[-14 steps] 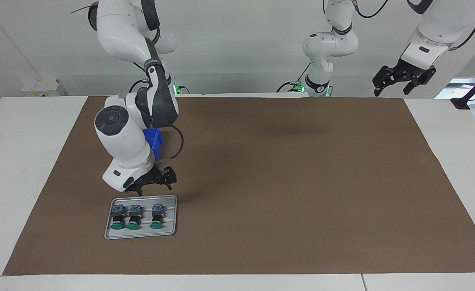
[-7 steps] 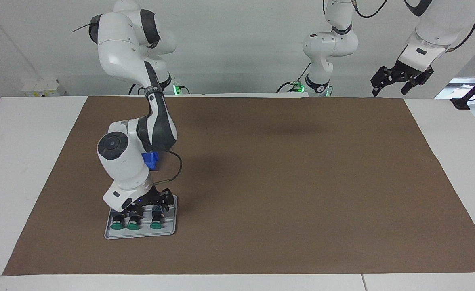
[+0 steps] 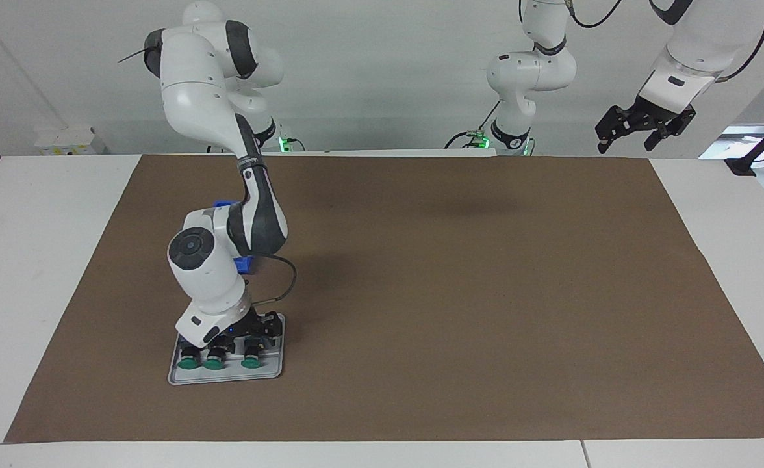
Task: Place and press button with both arms
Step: 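Reach the right gripper to the metal tray and grasp a button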
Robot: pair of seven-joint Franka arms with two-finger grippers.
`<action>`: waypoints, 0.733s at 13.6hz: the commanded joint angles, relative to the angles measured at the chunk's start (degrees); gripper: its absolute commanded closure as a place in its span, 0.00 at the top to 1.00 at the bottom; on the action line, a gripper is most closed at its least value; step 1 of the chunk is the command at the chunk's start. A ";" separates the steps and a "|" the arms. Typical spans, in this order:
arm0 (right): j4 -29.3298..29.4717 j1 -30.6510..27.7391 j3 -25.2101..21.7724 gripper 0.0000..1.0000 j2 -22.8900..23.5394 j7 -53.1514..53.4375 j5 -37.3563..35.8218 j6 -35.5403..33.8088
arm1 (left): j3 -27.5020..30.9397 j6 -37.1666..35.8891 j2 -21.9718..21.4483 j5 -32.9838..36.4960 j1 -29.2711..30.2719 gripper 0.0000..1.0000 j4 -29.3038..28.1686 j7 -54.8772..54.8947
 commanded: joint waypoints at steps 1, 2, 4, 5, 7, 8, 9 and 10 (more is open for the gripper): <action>-1.46 -0.77 0.53 0.87 -0.67 0.33 1.03 1.06 | 0.15 0.81 -1.59 0.92 -0.54 1.00 -1.83 -0.58; -2.24 -0.77 0.53 0.81 -0.67 0.24 1.03 1.23 | 0.15 0.81 -1.59 0.92 -0.54 1.00 -1.83 -0.58; -3.48 -0.68 0.53 0.69 -0.75 0.24 1.03 2.02 | 0.15 0.81 -1.59 0.92 -0.71 1.00 -1.83 -0.58; -3.39 -0.86 0.53 0.59 -0.76 0.07 1.03 1.50 | 0.15 0.81 -1.59 0.92 -0.80 1.00 -1.83 -0.58; -2.26 -1.73 0.53 0.18 -1.02 -0.90 0.42 -1.64 | 0.15 0.81 -1.59 0.92 -0.89 1.00 -1.83 -0.66; 0.27 -1.30 0.53 0.04 -0.93 -0.82 0.33 -5.15 | 0.15 0.81 -1.59 0.92 -0.89 1.00 -1.83 -0.66; 3.34 -0.69 0.44 0.00 -0.93 -0.55 0.24 -7.97 | 0.06 0.81 -1.59 0.92 -0.89 1.00 -1.83 -0.66; 4.51 -0.51 0.44 0.00 -1.37 -0.38 0.33 -10.35 | 0.14 0.90 -1.59 0.92 -0.89 1.00 -1.83 -0.66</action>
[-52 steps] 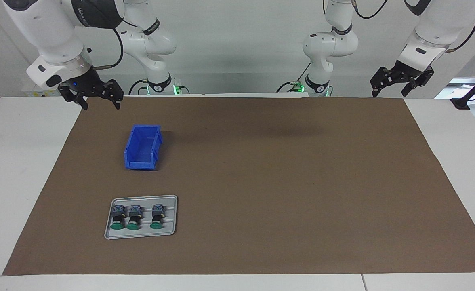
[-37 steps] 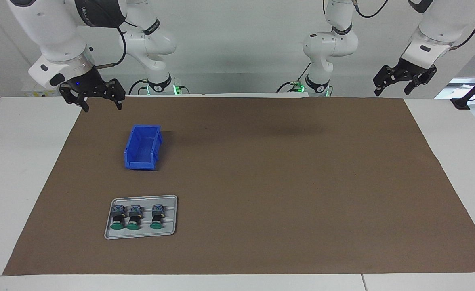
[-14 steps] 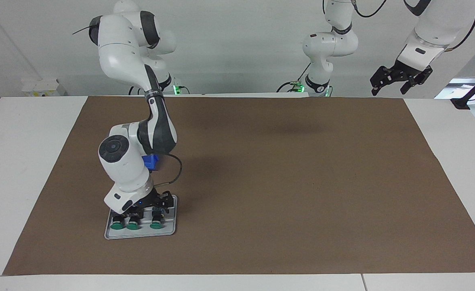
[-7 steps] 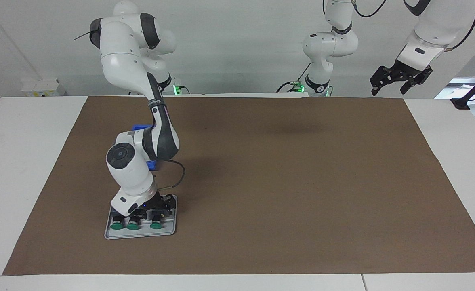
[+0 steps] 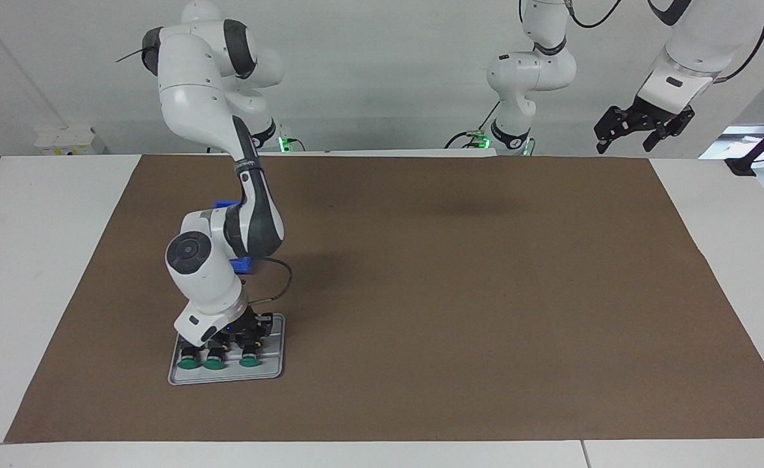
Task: Place and press button with both arms
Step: 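Reach the right gripper to the metal tray and grasp a button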
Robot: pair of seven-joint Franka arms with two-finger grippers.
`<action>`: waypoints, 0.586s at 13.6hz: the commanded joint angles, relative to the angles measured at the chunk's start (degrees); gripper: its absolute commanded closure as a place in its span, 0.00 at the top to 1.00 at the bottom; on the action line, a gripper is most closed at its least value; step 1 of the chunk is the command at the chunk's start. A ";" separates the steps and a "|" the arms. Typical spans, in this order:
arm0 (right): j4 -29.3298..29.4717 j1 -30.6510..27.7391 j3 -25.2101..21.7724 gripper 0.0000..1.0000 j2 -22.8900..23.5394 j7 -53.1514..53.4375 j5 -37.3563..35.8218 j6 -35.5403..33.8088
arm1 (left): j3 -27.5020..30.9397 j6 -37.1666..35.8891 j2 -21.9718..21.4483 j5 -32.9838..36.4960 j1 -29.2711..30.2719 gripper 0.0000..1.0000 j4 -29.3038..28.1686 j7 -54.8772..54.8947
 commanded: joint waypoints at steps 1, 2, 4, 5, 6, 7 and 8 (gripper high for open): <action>3.90 0.18 0.58 0.00 -1.46 0.30 0.26 -7.46 | 0.22 0.89 -1.59 0.92 -0.82 1.00 -1.71 -0.66; 4.08 0.62 0.58 0.00 -2.68 1.96 0.34 -9.32 | 0.22 0.89 -1.59 0.92 -0.82 1.00 -1.71 -0.66; 2.95 3.16 0.58 0.00 -4.80 8.00 0.78 -11.00 | 0.22 0.89 -1.59 0.92 -0.82 1.00 -1.71 -0.58; 2.94 4.91 0.67 0.00 -5.50 13.35 0.79 -13.18 | 0.22 0.89 -1.59 0.92 -0.82 1.00 -1.71 -0.58; 2.94 7.19 0.58 0.00 -5.94 18.62 0.70 -14.51 | 0.22 0.80 -1.59 0.92 -0.82 1.00 -1.71 -0.58; 2.94 9.39 0.58 0.00 -6.47 22.59 0.78 -15.74 | 0.22 0.80 -1.59 0.92 -0.74 1.00 -1.71 -0.40; 2.85 11.24 0.58 0.00 -6.65 27.59 0.79 -15.93 | 0.22 0.80 -1.59 0.92 -0.73 1.00 -1.71 -0.40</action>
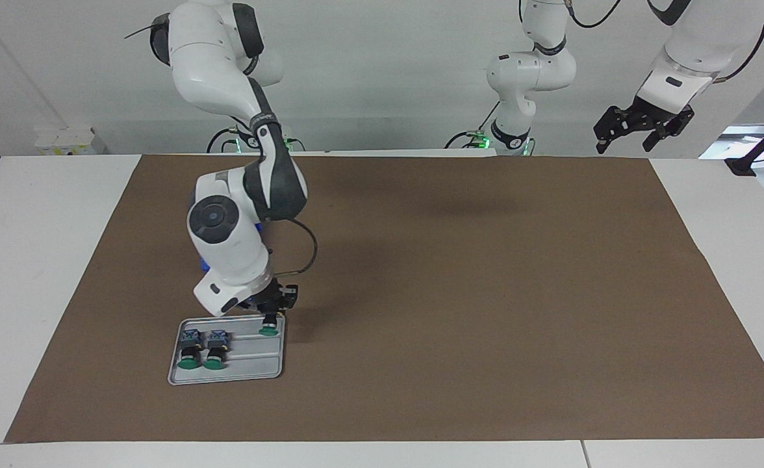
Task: Place and press button with both arms
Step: 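Carry the button with the right gripper and set it on the mat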
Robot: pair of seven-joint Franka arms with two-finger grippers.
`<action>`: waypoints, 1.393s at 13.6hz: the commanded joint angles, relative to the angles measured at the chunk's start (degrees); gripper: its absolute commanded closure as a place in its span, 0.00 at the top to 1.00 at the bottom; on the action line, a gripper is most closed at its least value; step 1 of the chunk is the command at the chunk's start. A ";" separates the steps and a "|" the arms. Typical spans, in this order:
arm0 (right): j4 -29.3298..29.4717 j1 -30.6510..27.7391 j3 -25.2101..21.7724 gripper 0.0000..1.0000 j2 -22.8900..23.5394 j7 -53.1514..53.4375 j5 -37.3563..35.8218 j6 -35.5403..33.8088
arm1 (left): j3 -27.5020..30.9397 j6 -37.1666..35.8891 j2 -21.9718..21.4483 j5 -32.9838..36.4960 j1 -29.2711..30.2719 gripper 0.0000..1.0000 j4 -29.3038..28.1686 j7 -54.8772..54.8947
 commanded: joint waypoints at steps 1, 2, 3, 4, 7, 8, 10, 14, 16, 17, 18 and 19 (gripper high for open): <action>-1.66 5.37 -0.21 0.00 -1.44 14.85 0.68 -0.94 | 0.26 0.76 -1.57 0.92 -0.65 1.00 -1.71 -0.31; -1.92 7.48 -0.13 0.00 -1.61 20.31 0.59 -1.20 | 0.26 0.76 -1.57 0.92 -0.73 1.00 -1.71 -0.40; -2.27 10.11 -0.13 0.00 -1.79 25.33 0.76 -1.20 | 0.26 0.76 -1.57 0.92 -0.73 1.00 -1.71 -0.40; -3.15 12.05 -0.13 0.00 -2.22 31.38 0.85 -0.42 | 0.26 0.76 -1.57 0.92 -0.73 1.00 -1.71 -0.49; -5.08 18.03 -0.12 0.00 -2.14 49.14 1.03 3.36 | 0.26 0.76 -1.57 1.01 -0.73 1.00 -1.71 -0.49; -5.09 19.62 -0.04 0.00 -1.36 56.33 1.03 3.81 | 0.26 0.76 -1.57 0.92 -0.73 1.00 -1.71 -0.40; -5.70 21.29 0.05 0.01 -0.21 71.36 1.38 7.57 | 0.26 0.76 -1.57 1.01 -0.56 1.00 -1.71 -0.14; -11.05 23.67 0.40 0.04 -0.29 88.74 3.58 18.73 | 0.35 0.68 -1.57 0.92 -0.29 1.00 -1.71 -0.05; -12.12 26.04 0.49 0.04 0.32 89.97 3.58 20.60 | 0.35 0.68 -1.57 0.92 -0.29 1.00 -1.71 -0.05; -12.12 25.79 0.49 0.05 0.32 90.15 3.58 20.60 | 0.35 0.68 -1.57 1.01 -0.29 1.00 -1.71 -0.05; -12.47 25.78 0.49 0.08 0.58 91.55 3.58 21.99 | 0.35 0.68 -1.57 1.01 -0.29 1.00 -1.71 -0.05; -12.47 26.13 0.49 0.08 1.37 92.52 3.49 22.53 | 0.26 0.68 -1.57 1.01 -0.38 1.00 -1.71 -0.05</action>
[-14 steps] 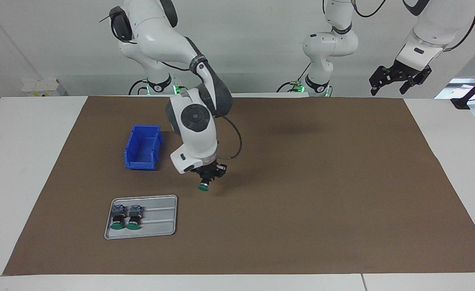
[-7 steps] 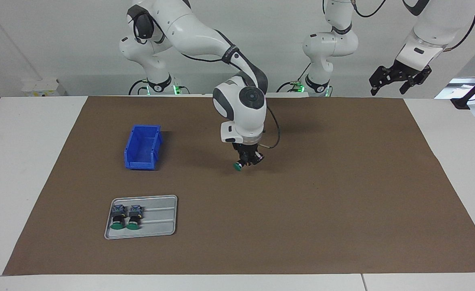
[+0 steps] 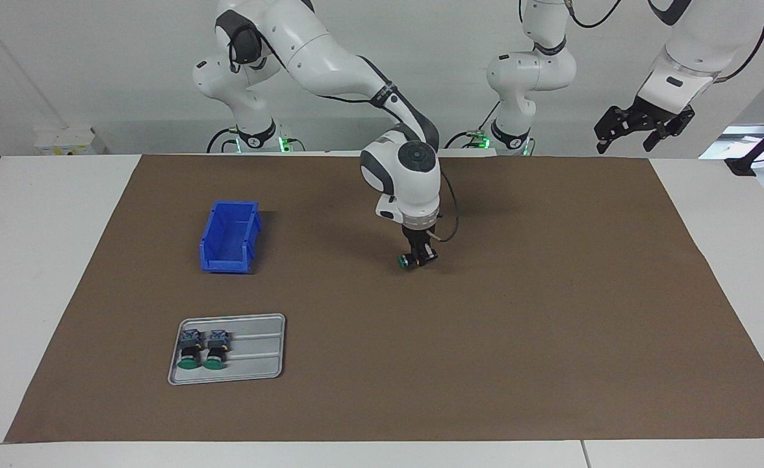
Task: Place and press button with both arms
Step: 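Carry the button with the right gripper and set it on the mat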
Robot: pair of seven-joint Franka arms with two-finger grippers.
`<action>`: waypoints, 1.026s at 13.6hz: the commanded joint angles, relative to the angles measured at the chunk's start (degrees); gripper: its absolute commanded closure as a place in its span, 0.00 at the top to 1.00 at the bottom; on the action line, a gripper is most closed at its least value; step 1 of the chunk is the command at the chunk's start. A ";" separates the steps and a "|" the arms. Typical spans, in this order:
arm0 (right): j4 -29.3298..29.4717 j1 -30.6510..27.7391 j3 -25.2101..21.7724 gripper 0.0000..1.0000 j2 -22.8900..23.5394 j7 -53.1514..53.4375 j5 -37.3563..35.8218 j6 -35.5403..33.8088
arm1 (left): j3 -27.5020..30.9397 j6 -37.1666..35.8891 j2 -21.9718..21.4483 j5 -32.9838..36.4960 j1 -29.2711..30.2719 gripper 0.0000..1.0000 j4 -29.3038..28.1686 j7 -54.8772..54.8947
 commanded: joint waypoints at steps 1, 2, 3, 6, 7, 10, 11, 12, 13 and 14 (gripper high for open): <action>-1.10 0.08 0.06 0.10 1.08 1.97 1.08 2.35 | 0.28 0.76 -1.57 1.01 -0.59 1.00 -1.71 -0.05; -1.19 -0.10 0.06 0.22 1.18 1.89 0.99 2.27 | 0.28 0.76 -1.57 1.01 -0.68 1.00 -1.71 -0.05; -0.84 -0.71 0.06 0.42 1.18 1.63 0.82 2.18 | 0.28 0.76 -1.57 1.01 -0.68 1.00 -1.71 -0.05; 1.17 -1.15 -0.03 0.99 0.92 0.83 0.11 1.39 | 0.28 0.67 -1.57 0.92 -0.51 1.00 -1.71 -0.31; 2.40 -2.28 0.06 0.99 0.83 0.75 0.11 0.95 | 0.28 0.59 -1.57 0.92 -0.51 1.00 -1.71 -0.49; 5.14 -8.07 -0.12 0.99 -2.58 -3.79 0.11 0.95 | 0.28 0.50 -1.57 0.92 -0.68 1.00 -1.71 -0.67; 4.71 -10.44 0.05 0.99 -4.77 -8.78 0.20 -0.27 | 0.28 0.50 -1.57 1.01 -0.77 1.00 -1.71 -0.75; 4.35 -12.38 -0.03 0.99 -6.97 -14.66 0.20 -3.42 | 0.19 0.33 -1.57 0.92 -0.77 1.00 -1.71 -0.84; 4.35 -15.80 0.06 0.99 -9.17 -23.25 0.38 -7.45 | 0.19 0.32 -1.57 0.92 -0.77 1.00 -1.71 -1.28; 4.35 -18.00 0.06 0.99 -11.45 -30.30 0.99 -11.41 | 0.19 0.50 -1.57 1.01 -0.77 1.00 -1.79 -1.54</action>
